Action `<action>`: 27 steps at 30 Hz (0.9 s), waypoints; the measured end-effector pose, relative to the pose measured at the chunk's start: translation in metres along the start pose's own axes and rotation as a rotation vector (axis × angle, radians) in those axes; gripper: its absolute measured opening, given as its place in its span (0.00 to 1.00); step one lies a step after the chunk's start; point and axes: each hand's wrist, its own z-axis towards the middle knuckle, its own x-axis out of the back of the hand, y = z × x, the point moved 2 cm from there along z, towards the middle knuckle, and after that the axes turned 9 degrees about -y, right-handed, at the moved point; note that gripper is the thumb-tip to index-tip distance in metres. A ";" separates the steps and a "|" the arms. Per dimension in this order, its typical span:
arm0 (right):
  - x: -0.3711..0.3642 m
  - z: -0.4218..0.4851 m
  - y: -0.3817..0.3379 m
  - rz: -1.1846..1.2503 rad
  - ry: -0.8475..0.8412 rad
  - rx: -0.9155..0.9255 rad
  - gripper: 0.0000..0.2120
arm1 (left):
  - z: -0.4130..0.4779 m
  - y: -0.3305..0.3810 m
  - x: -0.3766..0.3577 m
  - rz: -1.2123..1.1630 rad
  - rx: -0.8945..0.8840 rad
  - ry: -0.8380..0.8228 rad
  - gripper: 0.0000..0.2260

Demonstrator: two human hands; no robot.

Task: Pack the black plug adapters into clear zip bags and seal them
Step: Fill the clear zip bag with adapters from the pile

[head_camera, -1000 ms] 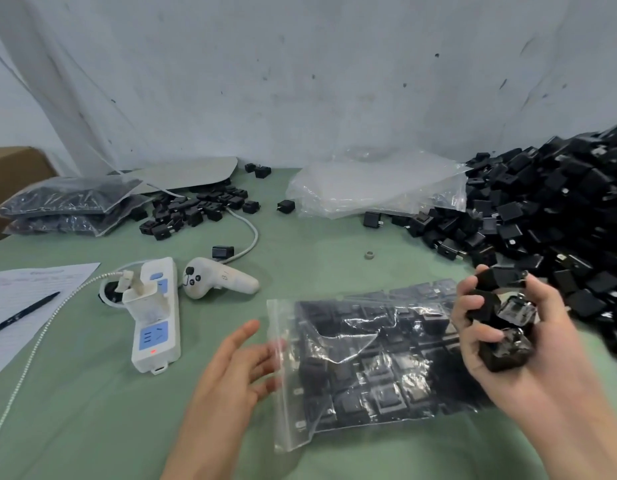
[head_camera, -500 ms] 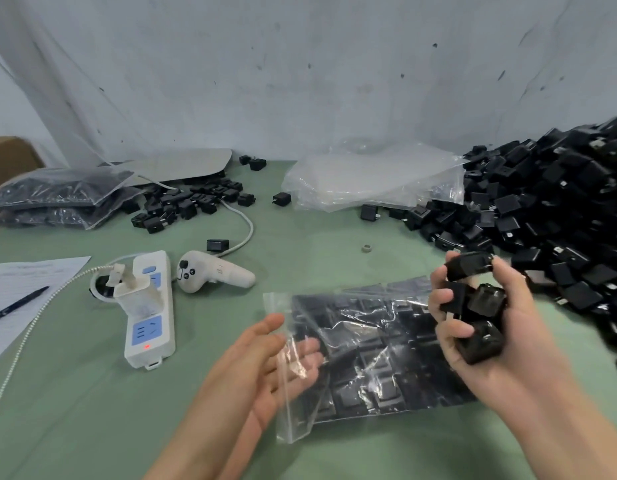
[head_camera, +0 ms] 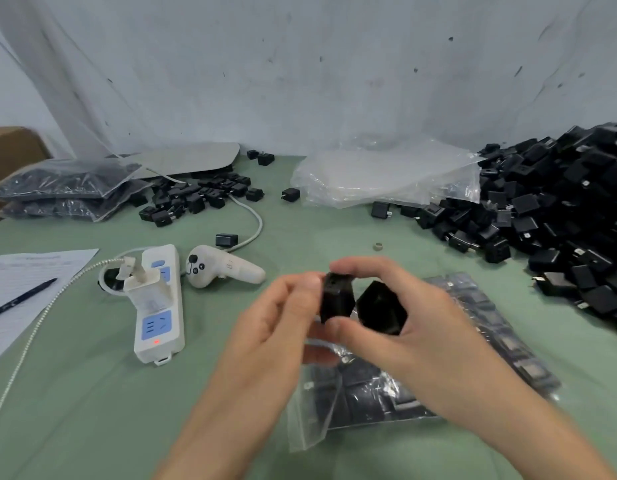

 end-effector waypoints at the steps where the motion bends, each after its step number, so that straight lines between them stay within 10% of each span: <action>1: -0.002 0.000 -0.001 -0.090 -0.020 0.044 0.21 | 0.000 -0.001 -0.003 -0.024 0.030 -0.030 0.16; 7: -0.006 -0.003 0.004 -0.294 -0.084 0.137 0.27 | -0.001 -0.012 0.004 -0.254 0.152 -0.059 0.16; 15: 0.013 -0.004 0.041 -0.269 0.214 -0.010 0.11 | -0.018 -0.038 0.069 -0.059 0.342 0.433 0.11; 21: 0.022 -0.004 0.057 -0.301 0.310 -0.117 0.10 | -0.022 -0.050 0.061 -0.081 0.417 0.153 0.11; 27: 0.023 -0.008 0.066 -0.360 0.334 -0.156 0.10 | -0.019 -0.051 0.045 0.514 0.200 -0.038 0.20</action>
